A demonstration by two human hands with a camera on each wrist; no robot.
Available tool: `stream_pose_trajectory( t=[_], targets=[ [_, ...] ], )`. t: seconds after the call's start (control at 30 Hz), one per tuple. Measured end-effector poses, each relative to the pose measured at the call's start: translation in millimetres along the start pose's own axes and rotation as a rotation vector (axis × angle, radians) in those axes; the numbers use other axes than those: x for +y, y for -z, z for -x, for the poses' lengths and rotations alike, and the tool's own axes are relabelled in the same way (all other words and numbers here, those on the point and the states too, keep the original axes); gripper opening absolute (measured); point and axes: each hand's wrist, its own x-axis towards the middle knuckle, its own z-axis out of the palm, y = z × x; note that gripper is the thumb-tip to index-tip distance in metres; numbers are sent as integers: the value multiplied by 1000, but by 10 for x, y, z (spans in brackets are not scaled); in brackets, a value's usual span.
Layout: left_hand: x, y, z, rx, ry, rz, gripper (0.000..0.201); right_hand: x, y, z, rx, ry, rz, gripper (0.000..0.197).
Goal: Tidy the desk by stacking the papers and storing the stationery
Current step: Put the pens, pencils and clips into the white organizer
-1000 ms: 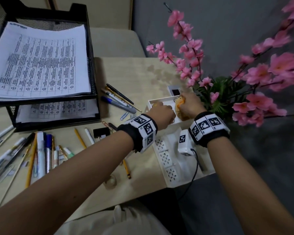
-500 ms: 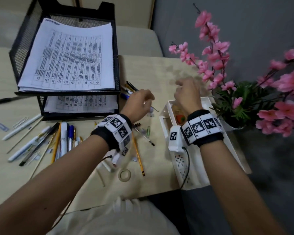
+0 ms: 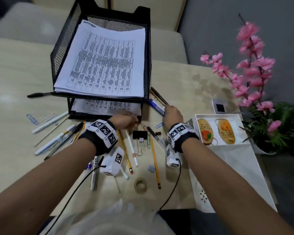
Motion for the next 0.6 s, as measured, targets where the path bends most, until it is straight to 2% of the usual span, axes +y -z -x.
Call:
stream_pose_trajectory(
  t=[0.13,0.23,0.33,0.4,0.47,0.53,0.6],
  targets=[
    [59,-204,-93,20,45,206,28,50,-44,186,73,-29,-92,25],
    [94,-364,-119,-23,46,249,26,98,-106,464,141,-115,-465,16],
    [138,-497,-109,-24,32,314,27,56,-129,741,-70,-84,-766,15],
    [155,-531,-124,61,22,449,32,42,-111,734,-145,-83,-877,17],
    [150,-495,-128,176,4,489,33,30,-65,559,-46,-141,-879,19],
    [104,-412,-125,280,-17,386,24,-12,4,325,85,-176,-770,19],
    [45,-322,-121,338,-8,323,12,-80,34,113,131,-162,-596,21]
  ],
)
